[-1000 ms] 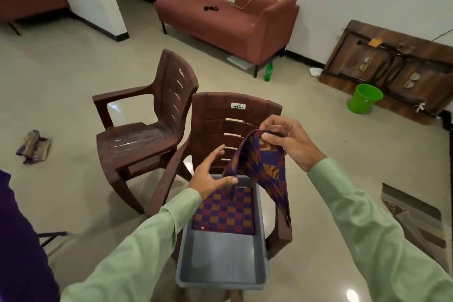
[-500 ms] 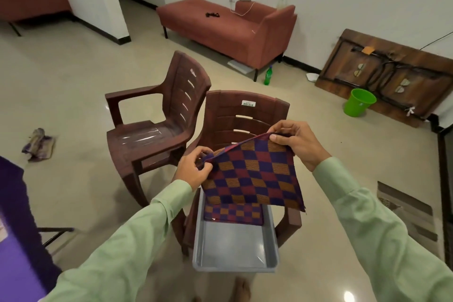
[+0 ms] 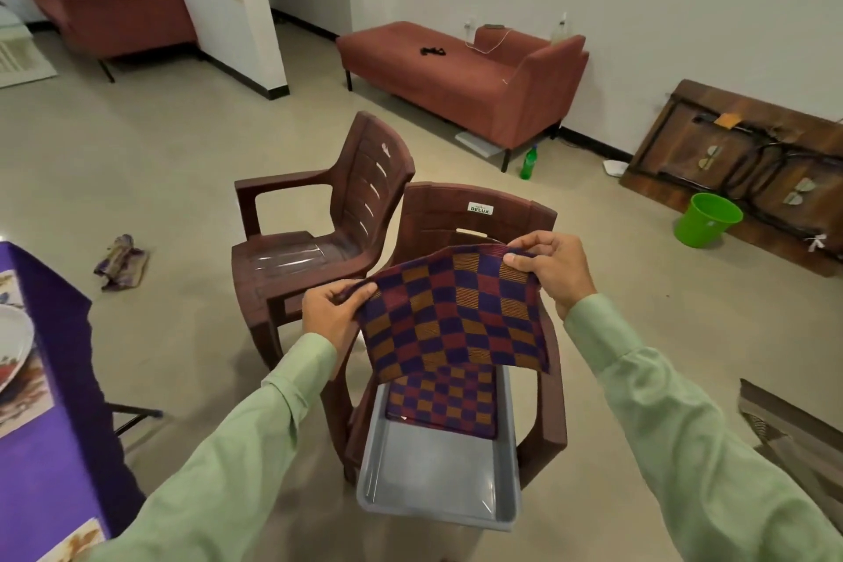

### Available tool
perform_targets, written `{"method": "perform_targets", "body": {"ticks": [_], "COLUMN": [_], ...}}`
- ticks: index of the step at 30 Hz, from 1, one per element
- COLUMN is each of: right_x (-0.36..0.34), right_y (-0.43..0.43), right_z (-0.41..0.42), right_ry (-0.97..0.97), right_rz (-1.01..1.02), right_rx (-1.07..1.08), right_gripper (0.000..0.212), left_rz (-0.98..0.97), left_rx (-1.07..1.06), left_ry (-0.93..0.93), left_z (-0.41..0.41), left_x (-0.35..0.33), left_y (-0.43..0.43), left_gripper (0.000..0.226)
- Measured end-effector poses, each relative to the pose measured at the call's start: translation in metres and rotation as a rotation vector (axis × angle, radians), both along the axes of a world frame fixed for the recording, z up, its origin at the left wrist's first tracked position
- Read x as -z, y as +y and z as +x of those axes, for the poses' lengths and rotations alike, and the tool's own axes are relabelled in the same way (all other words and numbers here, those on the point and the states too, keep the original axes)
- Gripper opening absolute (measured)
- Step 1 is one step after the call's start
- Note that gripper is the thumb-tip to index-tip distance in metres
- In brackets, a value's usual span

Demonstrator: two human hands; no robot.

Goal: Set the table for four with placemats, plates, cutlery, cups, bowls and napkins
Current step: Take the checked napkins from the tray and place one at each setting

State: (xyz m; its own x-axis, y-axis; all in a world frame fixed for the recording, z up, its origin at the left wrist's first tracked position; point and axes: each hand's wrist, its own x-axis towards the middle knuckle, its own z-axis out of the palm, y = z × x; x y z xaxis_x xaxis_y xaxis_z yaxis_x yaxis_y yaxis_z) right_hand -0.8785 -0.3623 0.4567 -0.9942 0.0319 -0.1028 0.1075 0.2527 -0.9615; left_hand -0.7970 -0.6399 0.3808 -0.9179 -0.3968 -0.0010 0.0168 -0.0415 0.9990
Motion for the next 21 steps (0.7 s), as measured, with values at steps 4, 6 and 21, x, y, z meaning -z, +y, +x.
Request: {"method": "perform_targets", "body": {"ticks": [4,6,21], "right_x": [0.019,0.026,0.033], "right_y": [-0.033,-0.055,-0.113], "right_z": [0.012,0.022,0.067], "right_ry": [0.0,-0.016,0.016], "right_rz": [0.001,-0.035,-0.39], "right_rx": [0.119,0.047,-0.25], "right_gripper": [0.021,0.023,0.045], "left_rz": [0.007,0.021,-0.056], "left_rx": [-0.059,-0.066,-0.067], "left_ry": [-0.01,-0.01,0.018], "left_z": [-0.005,-0.007,0.006], "left_x": [-0.006,-0.008,-0.012], "left_y": [0.019,0.032,0.052], "left_gripper": [0.013,0.019,0.04]}}
